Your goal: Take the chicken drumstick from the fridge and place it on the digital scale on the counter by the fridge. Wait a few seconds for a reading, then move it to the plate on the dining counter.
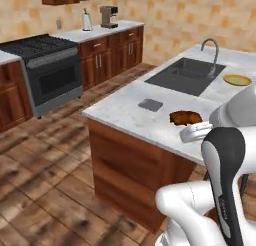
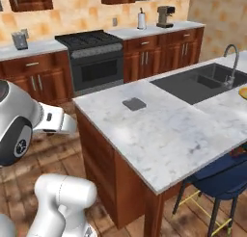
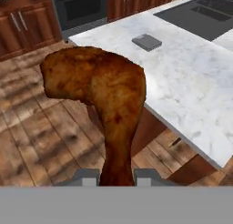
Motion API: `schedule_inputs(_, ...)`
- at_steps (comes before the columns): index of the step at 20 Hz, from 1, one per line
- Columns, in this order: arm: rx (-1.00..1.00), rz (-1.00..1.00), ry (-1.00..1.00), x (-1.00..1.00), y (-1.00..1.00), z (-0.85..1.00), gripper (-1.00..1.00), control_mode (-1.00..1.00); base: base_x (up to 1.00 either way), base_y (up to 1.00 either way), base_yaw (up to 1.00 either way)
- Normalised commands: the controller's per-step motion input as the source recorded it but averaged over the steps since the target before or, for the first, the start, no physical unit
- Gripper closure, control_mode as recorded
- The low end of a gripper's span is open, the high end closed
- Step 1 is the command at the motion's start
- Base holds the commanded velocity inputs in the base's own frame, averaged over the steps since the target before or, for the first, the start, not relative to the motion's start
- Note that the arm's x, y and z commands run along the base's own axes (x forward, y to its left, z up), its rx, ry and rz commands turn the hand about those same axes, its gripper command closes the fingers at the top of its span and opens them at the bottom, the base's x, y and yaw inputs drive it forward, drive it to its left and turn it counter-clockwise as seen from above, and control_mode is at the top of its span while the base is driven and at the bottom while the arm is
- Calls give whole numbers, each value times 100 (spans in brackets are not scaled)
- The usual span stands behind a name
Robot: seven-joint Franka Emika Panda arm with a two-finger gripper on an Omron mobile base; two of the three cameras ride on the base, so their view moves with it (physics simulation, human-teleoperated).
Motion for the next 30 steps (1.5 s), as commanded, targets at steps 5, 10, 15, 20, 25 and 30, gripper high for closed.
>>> schedule_inputs(5, 0, 0, 0, 0, 0, 0, 100, 100, 37, 85, -71)
schedule_inputs(10, 0, 0, 0, 0, 0, 0, 100, 100, 29, 82, -72)
schedule_inputs(15, 0, 0, 0, 0, 0, 0, 100, 100, 19, 72, -74)
schedule_inputs(20, 0, 0, 0, 0, 0, 0, 100, 100, 16, 66, -69)
schedule_inputs(25, 0, 0, 0, 0, 0, 0, 100, 100, 6, 76, -33)
schedule_inputs(30, 0, 0, 0, 0, 0, 0, 100, 100, 24, 61, -2)
